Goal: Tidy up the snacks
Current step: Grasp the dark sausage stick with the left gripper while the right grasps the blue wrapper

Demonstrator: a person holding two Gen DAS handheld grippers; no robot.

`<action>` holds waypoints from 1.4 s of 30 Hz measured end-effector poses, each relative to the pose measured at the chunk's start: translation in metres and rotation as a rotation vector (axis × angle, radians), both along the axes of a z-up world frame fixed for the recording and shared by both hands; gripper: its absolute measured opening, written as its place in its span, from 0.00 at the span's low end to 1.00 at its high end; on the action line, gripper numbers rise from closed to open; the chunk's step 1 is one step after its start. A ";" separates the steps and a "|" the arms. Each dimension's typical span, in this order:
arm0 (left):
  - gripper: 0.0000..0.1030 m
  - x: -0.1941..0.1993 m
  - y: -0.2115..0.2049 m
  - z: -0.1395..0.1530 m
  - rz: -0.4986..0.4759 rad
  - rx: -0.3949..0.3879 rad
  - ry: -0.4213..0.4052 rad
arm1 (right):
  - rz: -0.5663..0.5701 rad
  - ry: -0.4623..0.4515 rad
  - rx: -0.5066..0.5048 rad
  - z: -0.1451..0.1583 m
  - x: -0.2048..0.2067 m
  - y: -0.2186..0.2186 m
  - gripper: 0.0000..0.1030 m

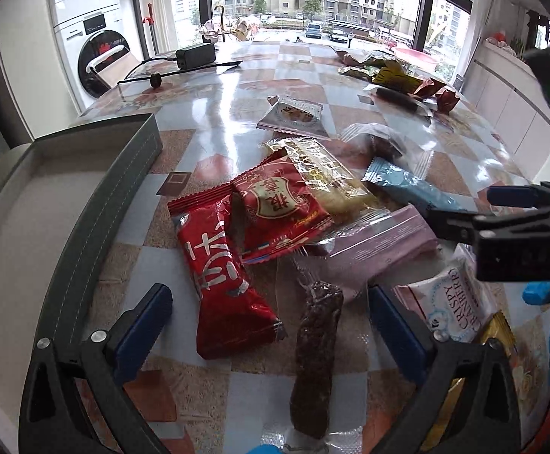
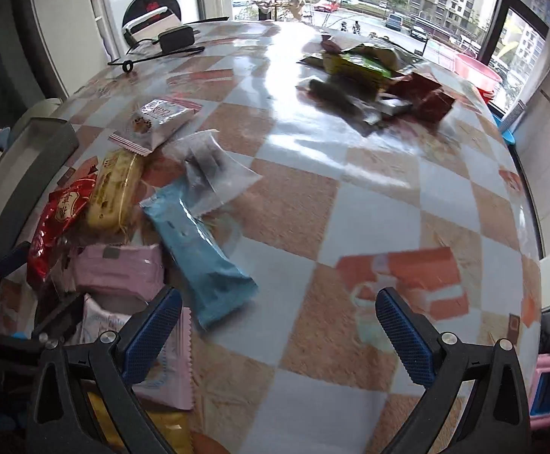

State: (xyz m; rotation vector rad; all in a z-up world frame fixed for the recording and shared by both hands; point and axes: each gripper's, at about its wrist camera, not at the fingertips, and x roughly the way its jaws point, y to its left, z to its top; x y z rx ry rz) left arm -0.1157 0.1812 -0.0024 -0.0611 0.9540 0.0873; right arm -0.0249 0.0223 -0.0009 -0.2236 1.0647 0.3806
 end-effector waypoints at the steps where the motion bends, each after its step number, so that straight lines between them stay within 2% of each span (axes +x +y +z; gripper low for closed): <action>1: 1.00 0.000 0.000 0.000 0.000 0.000 0.000 | 0.005 0.016 0.005 -0.002 0.007 0.006 1.00; 3: 1.00 0.000 0.000 0.000 0.000 0.000 0.000 | 0.014 0.042 0.003 -0.005 0.015 0.016 1.00; 5: 1.00 0.000 -0.001 0.000 -0.001 -0.001 0.000 | 0.033 0.025 -0.038 -0.006 0.013 0.026 0.99; 7: 1.00 0.000 -0.001 0.000 0.000 0.000 0.000 | 0.056 0.008 -0.032 -0.002 0.007 0.030 0.86; 9: 1.00 0.000 -0.001 0.000 0.000 0.000 0.000 | 0.063 -0.005 -0.026 0.002 -0.001 0.028 0.56; 11: 1.00 0.000 -0.001 0.000 -0.001 -0.001 0.000 | 0.051 -0.007 -0.026 0.004 -0.010 0.019 0.42; 12: 1.00 0.000 -0.001 0.000 0.000 0.000 0.000 | 0.040 -0.008 -0.017 0.004 -0.015 0.011 0.38; 17: 1.00 0.000 -0.001 0.000 0.000 0.001 0.001 | -0.040 -0.001 0.002 0.005 -0.047 -0.041 0.39; 19: 1.00 0.000 -0.001 0.000 -0.006 0.001 0.006 | -0.071 0.002 0.010 0.006 -0.060 -0.060 0.44; 20: 1.00 0.001 0.000 0.001 -0.013 0.000 0.015 | -0.085 0.006 0.011 0.006 -0.064 -0.067 0.55; 21: 1.00 0.000 0.000 0.002 -0.013 0.000 0.030 | -0.096 0.011 0.009 0.005 -0.067 -0.072 0.71; 23: 1.00 -0.007 0.002 0.006 -0.001 0.001 0.042 | -0.112 0.025 0.008 0.001 -0.070 -0.079 0.89; 27: 1.00 -0.030 -0.004 0.014 -0.022 0.035 -0.002 | -0.126 0.020 0.024 0.002 -0.064 -0.080 0.89; 31: 1.00 -0.027 -0.013 0.006 -0.050 0.091 0.052 | -0.121 0.039 0.039 0.002 -0.040 -0.064 0.89; 34: 1.00 -0.024 -0.007 0.002 -0.036 0.014 0.054 | -0.107 0.035 -0.021 -0.001 -0.027 -0.049 0.91; 35: 1.00 -0.024 -0.005 0.001 -0.026 -0.010 0.043 | -0.097 0.057 -0.024 -0.004 -0.025 -0.046 1.00; 38: 1.00 -0.028 -0.006 -0.001 -0.026 0.001 0.012 | -0.074 0.064 -0.030 -0.006 -0.021 -0.041 1.00; 42: 1.00 -0.023 -0.008 0.001 -0.018 -0.002 0.057 | -0.076 0.044 -0.021 -0.007 -0.017 -0.040 1.00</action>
